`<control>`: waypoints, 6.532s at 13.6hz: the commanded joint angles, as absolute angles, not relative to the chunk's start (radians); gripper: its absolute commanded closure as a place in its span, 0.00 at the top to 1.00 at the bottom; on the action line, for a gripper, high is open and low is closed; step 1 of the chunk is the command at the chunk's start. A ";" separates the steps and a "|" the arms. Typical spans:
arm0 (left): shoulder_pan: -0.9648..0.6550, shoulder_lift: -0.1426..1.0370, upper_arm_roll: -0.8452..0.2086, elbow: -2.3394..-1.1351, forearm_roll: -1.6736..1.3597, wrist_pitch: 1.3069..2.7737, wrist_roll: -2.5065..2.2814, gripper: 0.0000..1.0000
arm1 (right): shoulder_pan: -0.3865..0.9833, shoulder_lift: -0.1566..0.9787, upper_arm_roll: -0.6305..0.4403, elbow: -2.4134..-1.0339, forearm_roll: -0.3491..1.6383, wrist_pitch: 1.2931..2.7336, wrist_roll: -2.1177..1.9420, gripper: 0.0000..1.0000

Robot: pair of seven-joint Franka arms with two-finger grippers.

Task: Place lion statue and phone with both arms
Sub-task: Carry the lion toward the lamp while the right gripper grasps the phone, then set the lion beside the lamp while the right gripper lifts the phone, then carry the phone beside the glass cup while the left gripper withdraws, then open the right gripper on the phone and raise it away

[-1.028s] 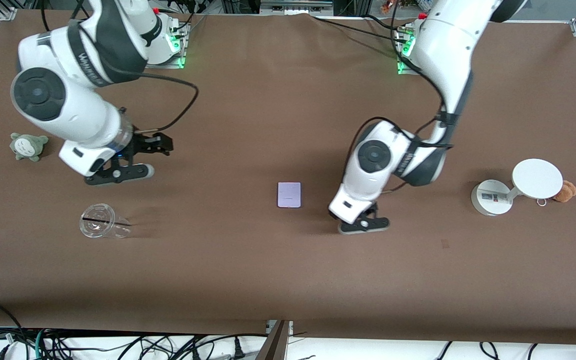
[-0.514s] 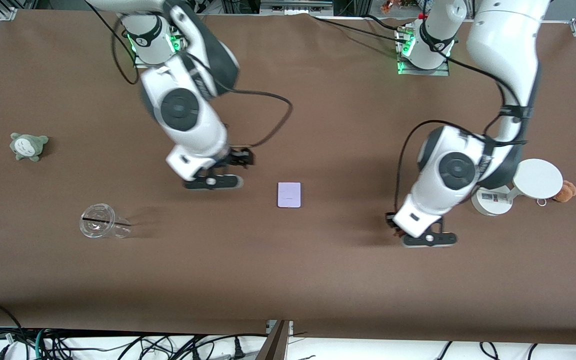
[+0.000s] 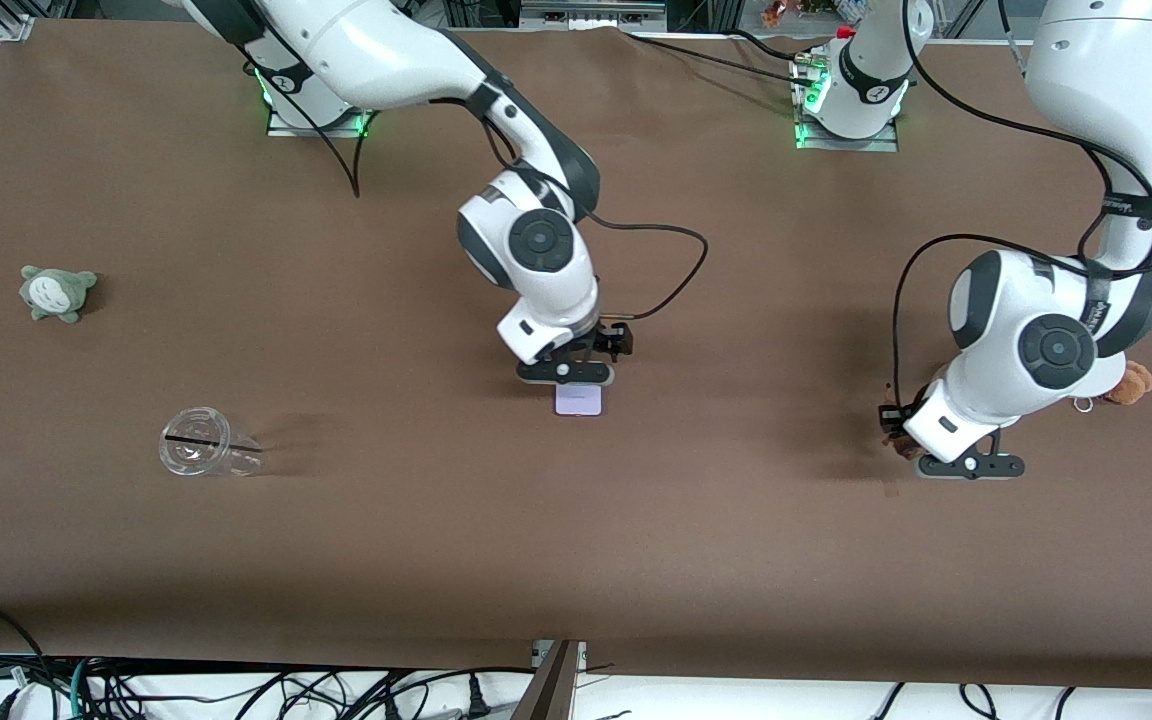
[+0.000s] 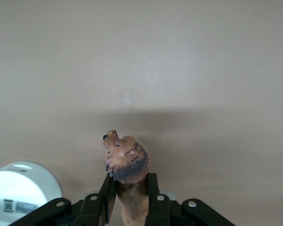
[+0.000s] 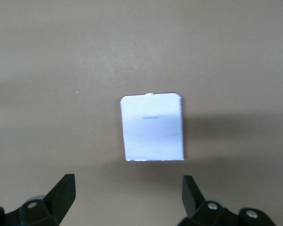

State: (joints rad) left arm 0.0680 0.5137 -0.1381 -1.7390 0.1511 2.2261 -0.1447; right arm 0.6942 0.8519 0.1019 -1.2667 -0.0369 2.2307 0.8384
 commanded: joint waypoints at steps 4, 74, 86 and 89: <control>0.101 0.430 -0.153 -1.908 0.152 2.331 -0.112 0.00 | 0.732 0.923 0.071 -1.216 -0.132 2.232 0.859 1.00; 0.080 0.091 -0.080 -1.518 -0.023 1.516 -0.152 1.00 | 0.172 0.522 0.035 -1.658 0.063 2.223 0.075 1.00; 0.089 0.117 -0.089 -1.500 -0.020 1.506 -0.137 1.00 | 0.161 0.120 -0.038 -1.514 0.075 1.505 0.133 1.00; 0.090 0.117 -0.089 -1.500 -0.018 1.506 -0.137 1.00 | 0.161 -0.024 -0.044 -1.695 0.069 1.583 0.132 1.00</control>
